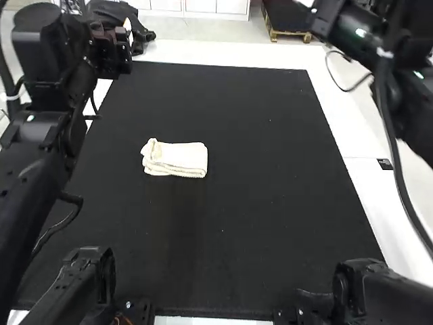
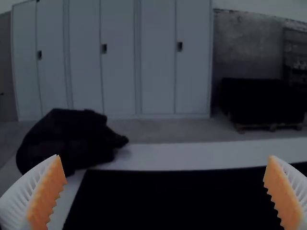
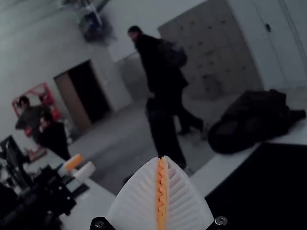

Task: Fold the towel.

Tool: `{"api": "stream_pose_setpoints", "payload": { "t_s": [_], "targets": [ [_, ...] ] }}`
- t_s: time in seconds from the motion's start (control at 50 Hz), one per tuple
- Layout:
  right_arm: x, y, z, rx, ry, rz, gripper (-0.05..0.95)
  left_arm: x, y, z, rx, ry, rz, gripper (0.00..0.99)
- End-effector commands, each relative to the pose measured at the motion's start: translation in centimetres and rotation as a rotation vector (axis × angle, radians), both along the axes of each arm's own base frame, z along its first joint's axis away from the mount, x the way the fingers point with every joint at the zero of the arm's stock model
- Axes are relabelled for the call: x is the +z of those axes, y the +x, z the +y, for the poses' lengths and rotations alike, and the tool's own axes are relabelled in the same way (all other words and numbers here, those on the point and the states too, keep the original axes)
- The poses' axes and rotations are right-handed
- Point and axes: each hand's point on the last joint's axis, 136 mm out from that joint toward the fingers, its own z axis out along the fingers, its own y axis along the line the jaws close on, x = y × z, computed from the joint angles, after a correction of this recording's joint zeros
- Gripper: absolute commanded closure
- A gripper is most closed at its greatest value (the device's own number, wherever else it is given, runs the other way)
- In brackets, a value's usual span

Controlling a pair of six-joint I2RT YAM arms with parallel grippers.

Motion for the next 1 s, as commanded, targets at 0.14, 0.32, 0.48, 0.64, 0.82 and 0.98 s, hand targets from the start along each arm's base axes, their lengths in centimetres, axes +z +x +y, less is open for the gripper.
{"api": "stream_pose_setpoints", "payload": {
  "t_s": [0.14,0.32,0.48,0.64,0.82,0.98],
  "targets": [
    [0.6,-5.7,-3.7,-0.118,0.039,-0.160,0.66,1.8,-3.8,-0.8,-0.029,-0.007,-0.125,0.030],
    [-0.9,-10.0,-5.3,-0.202,0.045,-0.284,0.34,1.3,-6.7,-0.9,-0.026,0.000,-0.222,0.030],
    [-2.0,-13.8,-5.9,-0.261,0.048,-0.395,0.03,0.8,-9.6,-1.1,-0.023,0.009,-0.320,0.030],
    [-2.4,-12.6,-7.8,-0.422,0.026,-0.376,-0.01,0.0,-10.3,-1.1,-0.016,0.013,-0.331,0.030],
    [-2.3,-9.7,-14.7,-0.924,-0.054,-0.498,-0.01,0.7,-10.6,-0.2,0.086,0.137,-0.419,0.030],
    [-7.0,-6.3,-17.6,-1.089,-0.082,-0.447,-0.01,-1.3,-9.9,0.0,0.159,0.281,-0.516,0.030]
  ]
}}
